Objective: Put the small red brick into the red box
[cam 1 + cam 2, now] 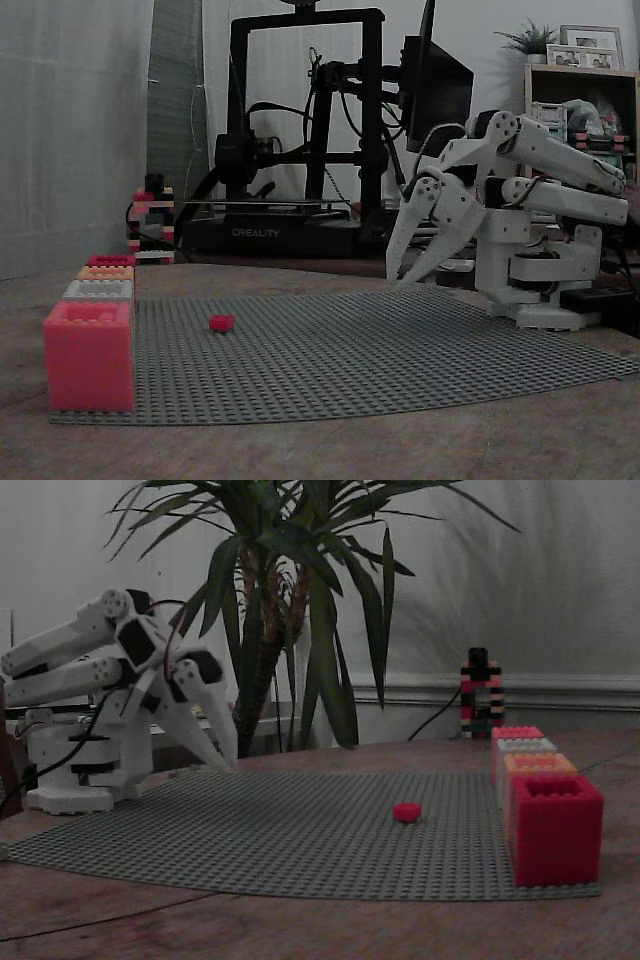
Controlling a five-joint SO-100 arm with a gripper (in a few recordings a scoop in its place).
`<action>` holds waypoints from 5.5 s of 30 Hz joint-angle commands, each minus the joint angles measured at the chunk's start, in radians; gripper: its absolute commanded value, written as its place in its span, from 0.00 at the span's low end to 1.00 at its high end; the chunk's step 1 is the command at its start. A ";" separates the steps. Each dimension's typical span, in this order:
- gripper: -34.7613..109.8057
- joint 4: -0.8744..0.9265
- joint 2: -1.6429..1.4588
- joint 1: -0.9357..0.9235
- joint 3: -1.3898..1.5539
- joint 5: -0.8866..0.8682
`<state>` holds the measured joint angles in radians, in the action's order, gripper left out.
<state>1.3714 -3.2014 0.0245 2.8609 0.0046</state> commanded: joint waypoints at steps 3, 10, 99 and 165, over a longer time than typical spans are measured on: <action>0.24 -0.060 0.245 0.014 -0.267 -0.060; 0.24 -0.051 1.052 -0.023 -0.867 -0.176; 0.28 -0.612 2.451 -0.325 -2.279 -0.052; 0.24 0.034 -0.018 0.069 -0.002 0.029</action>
<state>1.3837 -3.2045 0.0736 2.8624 0.0491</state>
